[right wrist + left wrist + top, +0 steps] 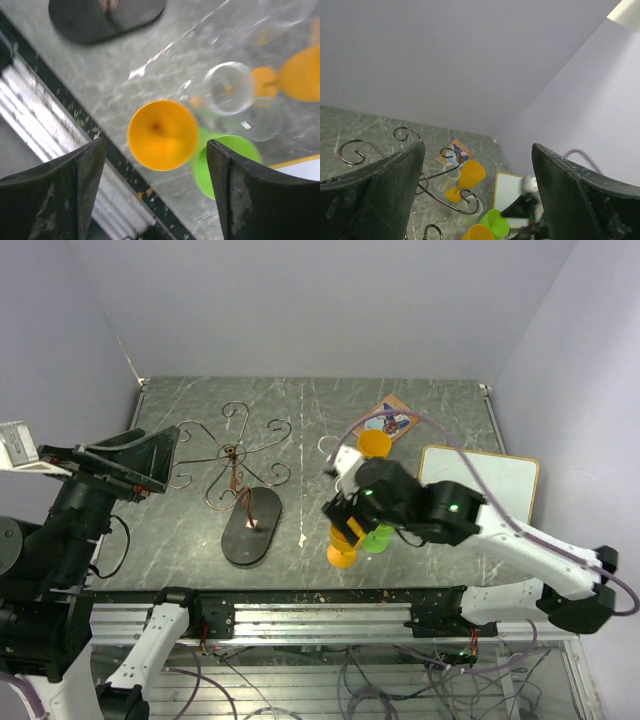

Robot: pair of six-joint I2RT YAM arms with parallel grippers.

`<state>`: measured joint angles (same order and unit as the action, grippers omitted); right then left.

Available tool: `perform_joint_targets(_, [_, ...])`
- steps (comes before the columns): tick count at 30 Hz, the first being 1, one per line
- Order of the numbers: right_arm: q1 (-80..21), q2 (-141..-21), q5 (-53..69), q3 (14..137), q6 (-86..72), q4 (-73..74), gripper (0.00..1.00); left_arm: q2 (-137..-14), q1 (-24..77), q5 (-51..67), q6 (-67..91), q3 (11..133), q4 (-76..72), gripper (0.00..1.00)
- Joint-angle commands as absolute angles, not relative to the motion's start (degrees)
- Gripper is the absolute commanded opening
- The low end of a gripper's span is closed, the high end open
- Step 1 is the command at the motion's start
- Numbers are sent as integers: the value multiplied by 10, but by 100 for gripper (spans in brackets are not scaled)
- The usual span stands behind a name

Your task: Take the wine glass off the wine glass rack

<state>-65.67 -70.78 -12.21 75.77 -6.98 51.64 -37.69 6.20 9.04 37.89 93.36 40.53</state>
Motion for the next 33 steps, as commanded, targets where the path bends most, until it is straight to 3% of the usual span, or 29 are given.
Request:
perform_joint_targets(1, [-599,-639,-229,805,-84,472,86,-406,62,74,353,939,419,97])
perform_joint_targets(7, [-456,-574,-294,838,-80,420,100,-451,62,40,301,971,427,96])
perform_joint_targets(12, [-453,-524,-399,899,-94,428,100,-481,62,-7,246,1026,447,95])
perform_joint_targets(22, [-453,-496,-415,1055,-90,500,100,-484,62,-73,185,1073,431,94])
perform_joint_targets(30, [-453,-480,-430,1050,-97,508,100,-466,62,-89,183,1052,388,94])
perform_joint_targets(33, [-454,-514,-450,1105,-129,564,100,-469,62,-82,182,1062,393,93])
